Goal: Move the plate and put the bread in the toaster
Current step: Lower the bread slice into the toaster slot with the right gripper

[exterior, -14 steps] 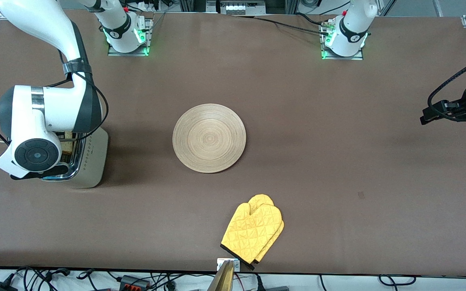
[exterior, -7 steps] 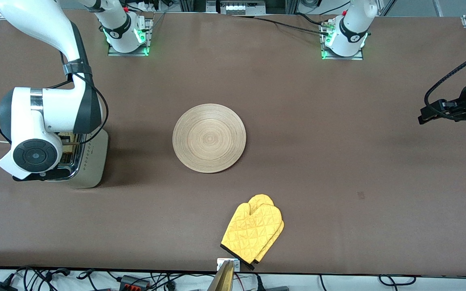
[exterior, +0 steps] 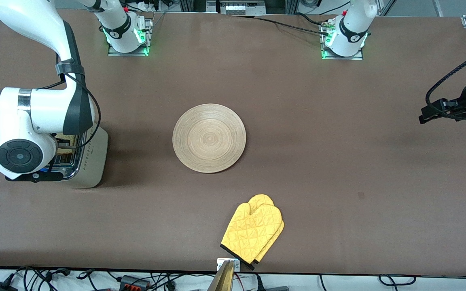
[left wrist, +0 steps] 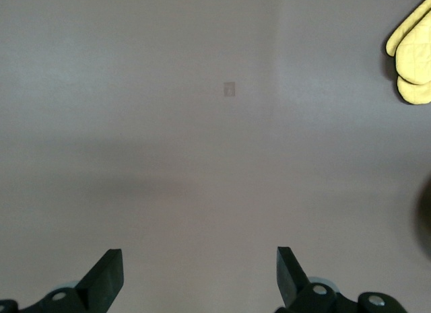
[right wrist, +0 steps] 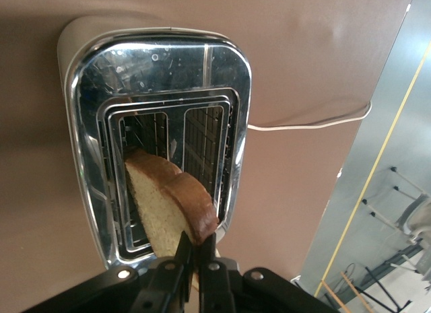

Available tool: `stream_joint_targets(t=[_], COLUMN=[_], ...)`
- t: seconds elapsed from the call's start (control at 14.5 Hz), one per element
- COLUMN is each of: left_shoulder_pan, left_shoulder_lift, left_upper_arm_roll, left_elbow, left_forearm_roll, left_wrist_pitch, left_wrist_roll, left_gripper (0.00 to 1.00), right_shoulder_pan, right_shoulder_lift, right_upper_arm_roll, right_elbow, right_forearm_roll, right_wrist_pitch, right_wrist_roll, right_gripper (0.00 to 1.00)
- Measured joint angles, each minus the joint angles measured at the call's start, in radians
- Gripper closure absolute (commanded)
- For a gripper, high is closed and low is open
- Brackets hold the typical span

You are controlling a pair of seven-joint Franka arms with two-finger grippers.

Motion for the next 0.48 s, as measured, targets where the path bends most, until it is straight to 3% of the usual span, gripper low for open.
stream_joint_targets(t=[0.48], left_shoulder_pan=[-0.003], left_shoulder_lift=[-0.009], left_upper_arm_roll=[-0.007], left_elbow=[0.0], left_forearm_roll=[0.0], left_wrist_pitch=[-0.009], left_wrist_roll=[0.0], left_gripper=[0.0], right_shoulder_pan=[-0.002], right_shoulder_lift=[-0.002], right_upper_arm_roll=[-0.003], right_elbow=[0.023], right_forearm_roll=[0.021], right_wrist_pitch=[0.006], right_wrist_roll=[0.031], right_gripper=[1.0])
